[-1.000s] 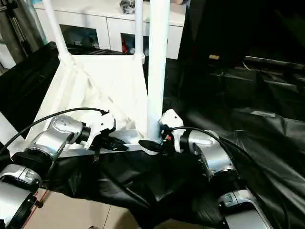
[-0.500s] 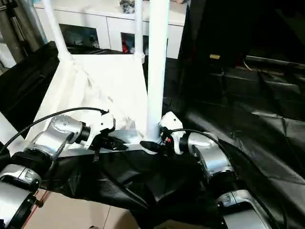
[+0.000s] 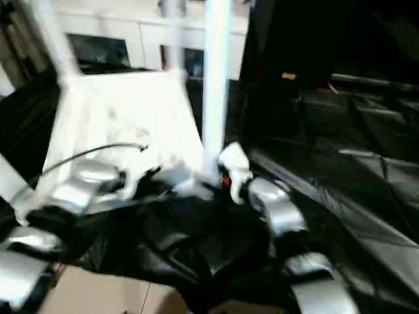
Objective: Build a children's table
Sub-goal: Rotate leg to tighten
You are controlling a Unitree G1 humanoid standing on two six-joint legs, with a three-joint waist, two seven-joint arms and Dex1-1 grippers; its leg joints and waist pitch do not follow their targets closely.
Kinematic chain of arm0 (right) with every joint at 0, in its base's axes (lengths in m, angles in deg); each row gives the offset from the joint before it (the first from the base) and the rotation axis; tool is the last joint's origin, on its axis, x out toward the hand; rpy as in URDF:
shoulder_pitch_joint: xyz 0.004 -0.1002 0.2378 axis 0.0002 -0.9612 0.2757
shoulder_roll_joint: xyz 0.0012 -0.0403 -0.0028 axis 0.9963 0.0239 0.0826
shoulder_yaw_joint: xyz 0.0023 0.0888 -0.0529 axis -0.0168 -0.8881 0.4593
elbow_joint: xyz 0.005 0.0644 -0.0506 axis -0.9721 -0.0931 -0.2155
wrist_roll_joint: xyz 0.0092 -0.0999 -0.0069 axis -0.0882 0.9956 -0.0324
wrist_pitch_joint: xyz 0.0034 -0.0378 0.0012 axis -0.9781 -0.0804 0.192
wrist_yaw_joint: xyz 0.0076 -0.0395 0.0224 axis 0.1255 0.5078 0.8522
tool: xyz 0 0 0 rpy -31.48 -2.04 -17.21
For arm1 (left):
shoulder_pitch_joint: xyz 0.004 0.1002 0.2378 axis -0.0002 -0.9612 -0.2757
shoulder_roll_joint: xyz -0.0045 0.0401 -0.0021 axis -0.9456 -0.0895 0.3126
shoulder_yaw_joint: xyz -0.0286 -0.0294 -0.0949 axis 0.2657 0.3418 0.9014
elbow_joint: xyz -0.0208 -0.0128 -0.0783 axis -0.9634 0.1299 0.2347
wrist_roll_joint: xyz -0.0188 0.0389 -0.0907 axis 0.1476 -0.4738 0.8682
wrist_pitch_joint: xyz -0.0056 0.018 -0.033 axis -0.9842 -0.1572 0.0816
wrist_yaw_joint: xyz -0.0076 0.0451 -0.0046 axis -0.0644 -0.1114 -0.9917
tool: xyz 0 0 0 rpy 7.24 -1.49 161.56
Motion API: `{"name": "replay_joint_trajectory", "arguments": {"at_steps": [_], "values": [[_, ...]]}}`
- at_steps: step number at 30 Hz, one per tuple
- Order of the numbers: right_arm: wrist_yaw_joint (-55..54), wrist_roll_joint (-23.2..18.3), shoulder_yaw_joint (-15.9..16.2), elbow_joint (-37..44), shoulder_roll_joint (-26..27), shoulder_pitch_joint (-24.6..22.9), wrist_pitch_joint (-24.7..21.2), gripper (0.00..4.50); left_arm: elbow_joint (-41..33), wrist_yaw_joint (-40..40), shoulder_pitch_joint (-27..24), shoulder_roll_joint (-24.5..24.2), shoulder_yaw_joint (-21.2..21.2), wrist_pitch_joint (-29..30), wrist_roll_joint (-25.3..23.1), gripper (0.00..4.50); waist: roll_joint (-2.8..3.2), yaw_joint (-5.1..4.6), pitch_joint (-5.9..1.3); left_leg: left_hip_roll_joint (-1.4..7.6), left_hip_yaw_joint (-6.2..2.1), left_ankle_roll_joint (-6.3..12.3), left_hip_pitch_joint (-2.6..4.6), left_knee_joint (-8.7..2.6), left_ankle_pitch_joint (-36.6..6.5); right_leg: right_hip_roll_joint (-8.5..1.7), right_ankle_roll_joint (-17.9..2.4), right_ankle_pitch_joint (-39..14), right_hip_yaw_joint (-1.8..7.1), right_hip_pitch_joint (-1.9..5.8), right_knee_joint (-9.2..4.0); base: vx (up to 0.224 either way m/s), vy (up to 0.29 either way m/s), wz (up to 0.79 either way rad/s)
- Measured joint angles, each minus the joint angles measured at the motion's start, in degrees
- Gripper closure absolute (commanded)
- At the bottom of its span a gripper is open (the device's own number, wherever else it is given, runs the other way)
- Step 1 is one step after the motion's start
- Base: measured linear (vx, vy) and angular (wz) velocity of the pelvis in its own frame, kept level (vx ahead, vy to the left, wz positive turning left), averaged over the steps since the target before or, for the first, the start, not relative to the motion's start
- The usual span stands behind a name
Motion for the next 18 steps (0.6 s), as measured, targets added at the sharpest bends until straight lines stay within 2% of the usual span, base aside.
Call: {"name": "replay_joint_trajectory", "arguments": {"at_steps": [5,7,12,18], "values": [[-4.63,1.29,-0.60,-1.37,1.38,0.92,0.31,1.75,-0.70,-3.75,-0.48,1.66,0.21,1.02,-0.31,4.50,0.25,0.17,-0.26,-0.02,-0.01,-0.01,0.02,-0.24,0.00,0.00,-0.16,0.10,-0.03,0.03,0.00,0.000,0.000,0.00],[-4.43,1.31,-0.88,-1.66,1.38,0.91,0.68,1.19,-1.18,-4.50,-0.99,2.07,0.60,1.24,-0.35,4.50,0.32,0.25,-0.31,-0.03,-0.01,-0.01,0.01,-0.26,-0.01,0.00,-0.15,0.09,-0.01,0.06,0.00,0.000,0.000,0.00],[-2.91,1.55,-1.00,-1.63,1.27,0.91,1.09,0.69,-2.43,-3.97,-1.57,1.99,0.45,1.26,-1.04,4.50,0.30,0.31,-0.32,-0.04,-0.01,-0.01,0.00,-0.25,-0.01,-0.01,-0.01,0.01,0.00,0.05,-0.08,0.000,0.000,0.00],[8.98,1.37,2.64,0.90,-3.51,0.04,3.14,0.69,-6.51,2.45,-3.76,-1.16,-0.65,-0.07,-0.47,4.50,0.28,0.51,-0.29,-0.04,-0.02,-0.09,-0.06,-0.51,-0.08,0.00,-0.18,0.11,-0.06,-0.05,-0.05,0.000,0.000,0.00]]}}
